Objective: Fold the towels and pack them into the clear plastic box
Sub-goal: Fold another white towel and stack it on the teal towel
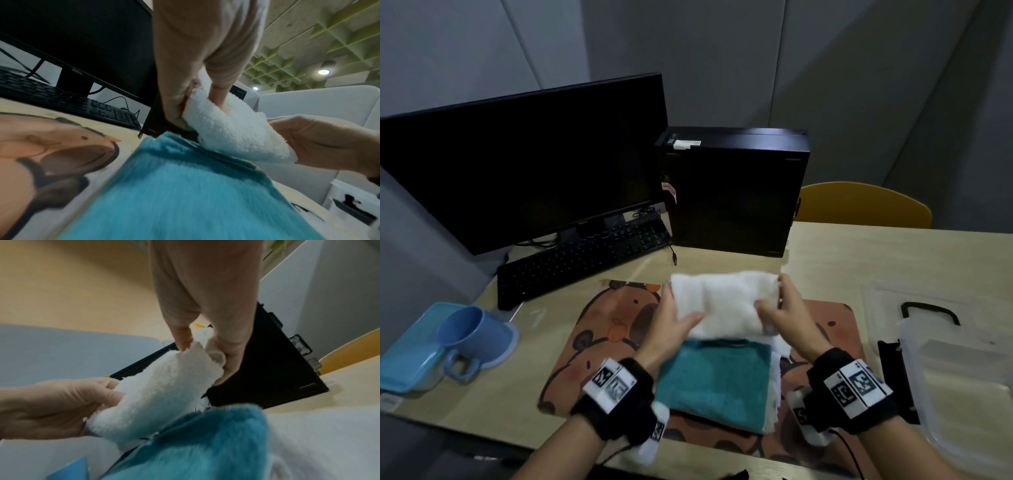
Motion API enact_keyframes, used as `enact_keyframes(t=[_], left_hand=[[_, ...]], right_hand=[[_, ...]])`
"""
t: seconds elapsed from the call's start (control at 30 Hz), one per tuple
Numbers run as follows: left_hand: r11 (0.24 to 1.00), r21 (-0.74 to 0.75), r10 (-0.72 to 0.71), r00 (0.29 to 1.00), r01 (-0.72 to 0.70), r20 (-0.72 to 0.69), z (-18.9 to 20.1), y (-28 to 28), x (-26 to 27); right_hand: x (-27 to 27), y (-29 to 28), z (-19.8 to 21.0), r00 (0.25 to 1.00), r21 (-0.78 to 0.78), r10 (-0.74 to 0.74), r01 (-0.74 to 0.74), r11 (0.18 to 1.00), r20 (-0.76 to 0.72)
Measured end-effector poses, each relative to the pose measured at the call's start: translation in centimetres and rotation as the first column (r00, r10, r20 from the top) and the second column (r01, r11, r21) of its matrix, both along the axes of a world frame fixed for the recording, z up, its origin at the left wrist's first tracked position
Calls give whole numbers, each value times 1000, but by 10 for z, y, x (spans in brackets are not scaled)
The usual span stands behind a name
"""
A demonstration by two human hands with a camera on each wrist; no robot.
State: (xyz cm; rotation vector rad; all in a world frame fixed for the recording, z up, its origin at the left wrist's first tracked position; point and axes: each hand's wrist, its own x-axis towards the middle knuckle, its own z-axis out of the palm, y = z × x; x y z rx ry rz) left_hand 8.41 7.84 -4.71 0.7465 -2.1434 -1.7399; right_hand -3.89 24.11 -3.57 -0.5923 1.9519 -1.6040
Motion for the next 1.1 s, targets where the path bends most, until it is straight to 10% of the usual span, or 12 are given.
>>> enact_keyframes(t=[0.17,0.27,0.37,0.67,0.73,0.9,1.1], left_hand=[[996,16,-87,996,88,-30,10,-3,-61],[979,-58,-174,953,194,248,-22,-5,-82],[957,-66,-215,843,283,493,-51,-5,-87],[908,-266,-175,870,324,462,-58,-9,-95],[857,-274,-283,843,437,458,-58,-4,-96],[618,-166,-438,512,768,739,-67,-8,-94],[665,-155,-421,538,731,730,-60,-9,-94]], right_hand=[[-28,9,-8,968,-90,-197,185,979,-157],[-34,15,-45,992,238,-90,110,965,-93],[-31,22,-80,989,632,101,-11,775,-107],[-24,11,-70,892,580,20,276,766,-451],[-23,6,-74,882,639,190,150,755,-431],[-20,9,-108,828,827,542,-200,526,-144],[-22,13,-95,819,824,566,-254,506,-95]])
